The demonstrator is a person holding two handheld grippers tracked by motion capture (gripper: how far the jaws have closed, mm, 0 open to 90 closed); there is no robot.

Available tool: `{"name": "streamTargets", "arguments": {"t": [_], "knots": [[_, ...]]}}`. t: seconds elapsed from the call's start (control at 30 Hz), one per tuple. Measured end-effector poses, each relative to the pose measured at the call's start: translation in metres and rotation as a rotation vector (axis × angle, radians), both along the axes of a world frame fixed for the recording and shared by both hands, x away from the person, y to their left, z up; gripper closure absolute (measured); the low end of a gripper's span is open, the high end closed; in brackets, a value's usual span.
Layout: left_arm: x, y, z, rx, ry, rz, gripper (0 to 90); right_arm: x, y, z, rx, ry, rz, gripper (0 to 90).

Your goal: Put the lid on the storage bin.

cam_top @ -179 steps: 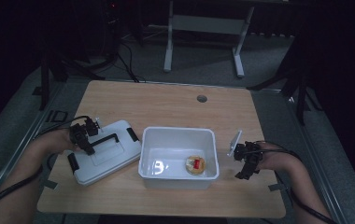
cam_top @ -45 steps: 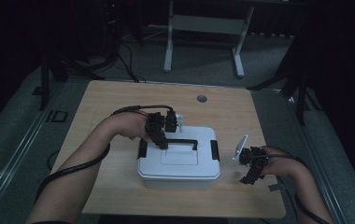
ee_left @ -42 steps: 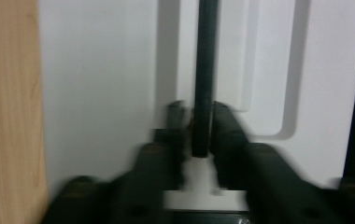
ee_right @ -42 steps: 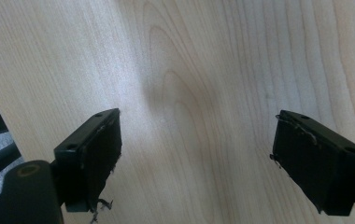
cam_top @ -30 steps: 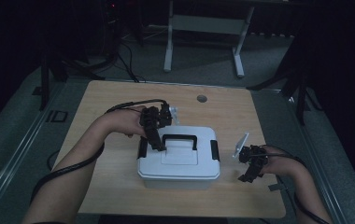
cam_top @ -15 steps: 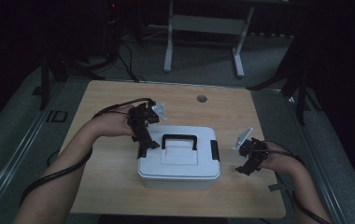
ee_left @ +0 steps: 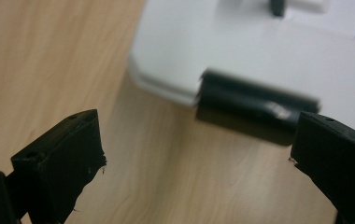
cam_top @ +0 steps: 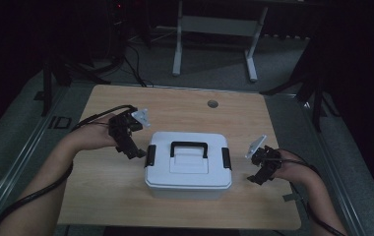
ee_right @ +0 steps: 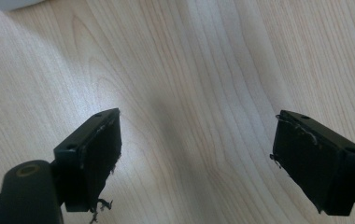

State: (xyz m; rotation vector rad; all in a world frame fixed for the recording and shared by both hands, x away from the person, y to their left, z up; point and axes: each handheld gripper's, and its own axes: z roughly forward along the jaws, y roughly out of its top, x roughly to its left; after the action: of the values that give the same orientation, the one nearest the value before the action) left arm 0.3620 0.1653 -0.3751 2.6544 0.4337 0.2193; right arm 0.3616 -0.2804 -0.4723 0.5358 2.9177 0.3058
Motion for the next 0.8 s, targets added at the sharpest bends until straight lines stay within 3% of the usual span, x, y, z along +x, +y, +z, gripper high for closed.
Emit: {"name": "streamTargets", "arguments": {"t": [0.1,0.23,0.43,0.8], "knots": [[-0.004,0.014,-0.003,-0.005,-0.001,0.021,1.8,-0.001,0.0,0.0,-0.002,0.0,-0.001,15.2],[-0.01,0.028,-0.01,0.023,0.002,0.029,1.8,-0.002,-0.001,0.0,-0.002,-0.001,-0.004,15.3],[-0.015,0.045,-0.021,0.008,0.017,0.053,1.8,-0.003,-0.003,0.0,0.022,-0.004,-0.014,15.2],[-0.021,0.063,-0.047,-0.024,0.018,0.041,1.8,-0.007,-0.007,-0.003,0.032,-0.009,-0.026,15.3]]}}
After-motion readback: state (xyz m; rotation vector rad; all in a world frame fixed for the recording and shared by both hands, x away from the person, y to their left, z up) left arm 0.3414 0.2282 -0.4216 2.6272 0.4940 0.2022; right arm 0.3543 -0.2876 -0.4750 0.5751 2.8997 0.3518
